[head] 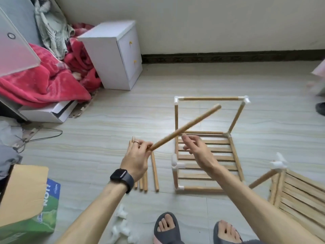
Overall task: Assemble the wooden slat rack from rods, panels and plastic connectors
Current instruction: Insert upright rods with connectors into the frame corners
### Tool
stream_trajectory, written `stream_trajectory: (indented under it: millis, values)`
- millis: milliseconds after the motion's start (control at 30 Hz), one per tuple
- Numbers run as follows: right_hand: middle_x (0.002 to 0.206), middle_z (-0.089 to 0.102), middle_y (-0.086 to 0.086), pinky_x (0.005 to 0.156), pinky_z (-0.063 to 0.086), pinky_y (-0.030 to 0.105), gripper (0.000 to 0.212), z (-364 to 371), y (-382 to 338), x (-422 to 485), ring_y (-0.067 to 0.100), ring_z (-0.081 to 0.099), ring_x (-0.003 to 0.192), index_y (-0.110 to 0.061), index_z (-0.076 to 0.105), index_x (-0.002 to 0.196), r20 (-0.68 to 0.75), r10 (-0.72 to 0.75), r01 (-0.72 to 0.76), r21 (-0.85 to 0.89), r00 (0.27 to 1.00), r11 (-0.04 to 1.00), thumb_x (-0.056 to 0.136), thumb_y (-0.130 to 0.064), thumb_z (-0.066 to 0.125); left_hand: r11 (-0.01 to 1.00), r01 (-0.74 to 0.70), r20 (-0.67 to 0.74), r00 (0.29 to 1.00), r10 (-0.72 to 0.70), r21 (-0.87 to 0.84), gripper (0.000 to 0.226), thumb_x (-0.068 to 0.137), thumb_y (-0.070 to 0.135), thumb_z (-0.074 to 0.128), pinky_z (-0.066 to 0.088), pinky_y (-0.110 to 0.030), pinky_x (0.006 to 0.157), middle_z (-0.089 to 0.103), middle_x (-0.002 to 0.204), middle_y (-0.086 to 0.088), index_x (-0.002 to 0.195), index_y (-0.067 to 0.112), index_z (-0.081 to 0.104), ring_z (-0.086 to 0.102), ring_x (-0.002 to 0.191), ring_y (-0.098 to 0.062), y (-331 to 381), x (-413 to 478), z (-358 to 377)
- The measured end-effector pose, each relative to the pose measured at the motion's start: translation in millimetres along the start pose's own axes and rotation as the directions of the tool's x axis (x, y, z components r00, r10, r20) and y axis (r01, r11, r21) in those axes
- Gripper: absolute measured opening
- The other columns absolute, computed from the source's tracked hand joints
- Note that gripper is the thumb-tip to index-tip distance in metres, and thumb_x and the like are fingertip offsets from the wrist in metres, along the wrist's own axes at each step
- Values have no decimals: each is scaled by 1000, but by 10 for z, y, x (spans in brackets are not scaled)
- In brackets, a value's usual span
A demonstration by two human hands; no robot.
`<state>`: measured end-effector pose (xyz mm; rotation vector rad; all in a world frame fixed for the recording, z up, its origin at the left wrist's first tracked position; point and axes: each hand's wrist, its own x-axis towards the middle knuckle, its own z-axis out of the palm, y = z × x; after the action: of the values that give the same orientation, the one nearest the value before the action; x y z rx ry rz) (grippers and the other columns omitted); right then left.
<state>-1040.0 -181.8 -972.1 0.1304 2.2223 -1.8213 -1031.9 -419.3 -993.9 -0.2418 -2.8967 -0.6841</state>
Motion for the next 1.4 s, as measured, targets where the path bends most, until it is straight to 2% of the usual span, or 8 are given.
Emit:
stream_trajectory:
  millis: [67,167,233,300,433,667,1200,1400]
  values:
    - [75,60,-4,61,47,27,64,-247,13,-136,10,55,64,-20,76,104,-65,51,-22,389,997,921,77,-77,67,980,-195,-3,981,195,42,23,97,18,60,51,-39,79,57,111,-3,119,17,67,52,102,-22,352,-8,-111]
    - [57,49,-3,43,39,21,35,-563,169,-379,9,44,46,-19,75,64,-240,183,-13,572,953,820,93,-39,70,964,-233,-4,972,234,-130,22,93,24,66,49,-26,74,55,107,7,115,23,67,54,95,-9,675,-21,-16]
    - [56,52,0,41,41,21,32,-712,332,-560,10,46,44,-20,69,64,-313,285,-31,622,906,782,93,-32,70,941,32,37,999,-21,-338,33,92,34,66,48,-25,85,54,116,8,123,26,59,54,103,-7,786,13,159]
    - [57,54,1,43,42,21,25,-821,514,-726,11,47,45,-17,67,72,-337,367,-45,680,867,732,94,-28,68,768,408,239,913,-331,-493,49,93,45,61,46,-31,94,52,130,1,135,22,48,53,114,-14,854,86,351]
    - [59,54,4,44,44,21,21,-875,805,-891,12,49,48,-15,63,74,-308,434,-53,762,846,645,94,-22,65,595,666,489,742,-459,-450,48,101,52,42,44,-36,89,65,122,-5,130,14,46,58,113,-22,865,153,739]
    - [58,54,1,47,46,20,35,-667,1024,-842,10,52,50,-14,76,62,-189,416,-72,841,889,536,94,-17,63,588,590,411,807,-423,-554,25,104,44,39,49,-35,71,73,68,-5,101,22,50,73,69,-18,745,67,868]
    - [52,52,0,55,37,25,21,-584,1217,-673,8,42,42,-14,63,71,-145,465,-147,832,873,535,92,-16,64,625,503,293,862,-413,-597,19,104,37,44,48,-28,59,63,72,-4,94,22,50,65,51,-8,687,-82,934]
    - [53,51,-1,46,39,22,37,-611,1165,-598,7,44,43,-18,67,56,-213,323,-73,724,922,686,93,-14,66,659,486,271,872,-407,-575,19,104,38,43,48,-25,55,59,71,-1,93,23,48,62,49,-3,689,-153,947]
